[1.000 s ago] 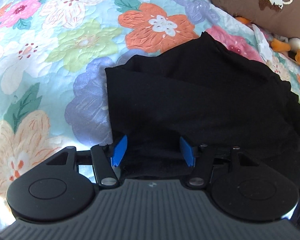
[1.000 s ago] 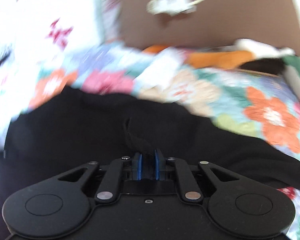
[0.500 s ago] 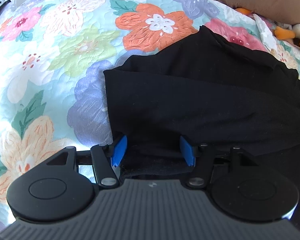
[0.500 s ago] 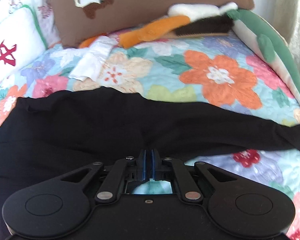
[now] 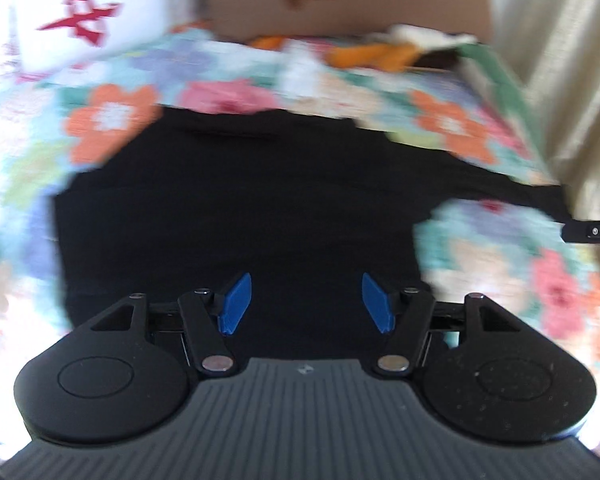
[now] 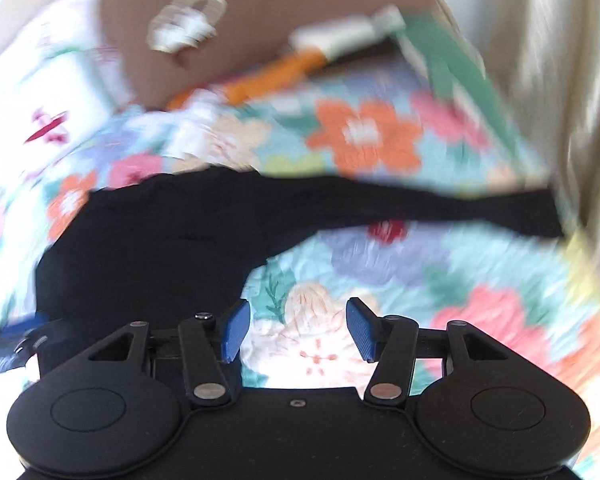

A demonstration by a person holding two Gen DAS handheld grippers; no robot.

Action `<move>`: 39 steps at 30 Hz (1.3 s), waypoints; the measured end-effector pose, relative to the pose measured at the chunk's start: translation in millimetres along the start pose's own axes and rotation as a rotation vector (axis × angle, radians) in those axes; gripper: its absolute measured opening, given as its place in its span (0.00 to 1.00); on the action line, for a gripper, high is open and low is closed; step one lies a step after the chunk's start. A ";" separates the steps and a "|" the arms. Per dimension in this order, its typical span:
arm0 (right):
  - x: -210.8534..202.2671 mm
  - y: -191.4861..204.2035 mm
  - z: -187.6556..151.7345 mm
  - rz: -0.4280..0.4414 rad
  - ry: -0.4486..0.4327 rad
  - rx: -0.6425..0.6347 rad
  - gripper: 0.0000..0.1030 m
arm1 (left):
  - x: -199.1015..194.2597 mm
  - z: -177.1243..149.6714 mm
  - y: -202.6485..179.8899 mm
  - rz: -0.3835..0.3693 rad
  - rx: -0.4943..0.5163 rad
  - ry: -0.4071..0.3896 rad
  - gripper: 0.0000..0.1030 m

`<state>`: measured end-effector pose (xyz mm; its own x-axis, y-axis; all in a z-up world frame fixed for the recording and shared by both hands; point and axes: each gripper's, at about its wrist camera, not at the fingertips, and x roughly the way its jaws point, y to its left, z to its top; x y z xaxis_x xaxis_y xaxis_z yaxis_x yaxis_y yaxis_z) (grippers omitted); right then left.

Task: Fold clothes
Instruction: 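Grasp the other sleeve cuff with the right tool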

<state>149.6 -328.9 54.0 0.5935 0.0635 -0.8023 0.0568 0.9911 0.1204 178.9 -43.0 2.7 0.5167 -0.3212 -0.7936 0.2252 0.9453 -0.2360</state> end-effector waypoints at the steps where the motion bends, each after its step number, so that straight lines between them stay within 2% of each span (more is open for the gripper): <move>1: -17.0 -2.1 0.1 -0.002 -0.034 -0.019 0.68 | 2.3 0.1 -14.7 -0.022 0.012 0.008 0.59; 3: -39.9 -14.3 -0.1 0.021 -0.092 -0.042 0.71 | 10.0 -3.5 -50.5 -0.030 0.073 0.003 0.59; 5: -44.1 -39.0 -1.3 0.051 -0.121 -0.015 0.85 | 20.5 -4.5 -85.6 -0.039 0.130 -0.009 0.59; 8: -8.2 -95.2 -3.0 0.049 -0.089 0.147 0.84 | 42.4 -3.0 -135.2 -0.106 0.171 -0.018 0.59; 10: 24.4 -133.8 -3.6 0.032 -0.059 0.267 0.84 | 68.3 4.1 -157.4 -0.155 0.148 0.029 0.59; 12: 55.6 -168.7 -6.1 0.020 -0.062 0.389 0.83 | 92.6 12.4 -176.4 -0.168 0.131 0.030 0.59; 16: 98.3 -221.4 -19.2 0.057 -0.113 0.605 0.81 | 134.4 29.9 -200.7 -0.184 0.093 0.026 0.59; 20: 116.5 -255.9 -25.2 0.097 -0.195 0.769 0.81 | 172.4 46.2 -220.1 -0.182 0.072 0.039 0.58; 22: 125.3 -266.0 -22.2 0.094 -0.219 0.804 0.81 | 187.0 52.2 -230.5 -0.159 0.098 0.041 0.58; 27: 145.3 -290.9 -20.7 -0.018 -0.251 0.848 0.81 | 208.6 62.3 -244.2 -0.154 0.123 0.026 0.56; 31: 155.7 -305.7 -29.2 -0.019 -0.269 0.924 0.81 | 217.3 66.6 -247.5 -0.142 0.134 -0.001 0.52; 33: 160.3 -306.3 -27.4 -0.026 -0.302 0.910 0.69 | 219.1 66.5 -248.5 -0.129 0.159 -0.013 0.51; 34: 163.0 -306.0 -24.6 -0.030 -0.306 0.889 0.47 | 219.3 65.9 -248.9 -0.120 0.173 -0.020 0.51; 35: 166.0 -305.6 -21.0 -0.034 -0.297 0.865 0.11 | 218.8 65.3 -248.6 -0.112 0.185 -0.033 0.51; 36: 166.9 -304.0 -18.3 -0.035 -0.293 0.842 0.06 | 217.6 64.8 -247.8 -0.110 0.194 -0.044 0.51; 39: 146.9 -288.7 -12.1 -0.014 -0.348 0.798 0.05 | 207.2 62.6 -244.3 -0.110 0.218 -0.082 0.51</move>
<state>210.6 -604.3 -105.7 0.7928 -0.1165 -0.5983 0.5342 0.6054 0.5900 282.6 -344.0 -68.9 0.5428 -0.4338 -0.7192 0.4520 0.8726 -0.1852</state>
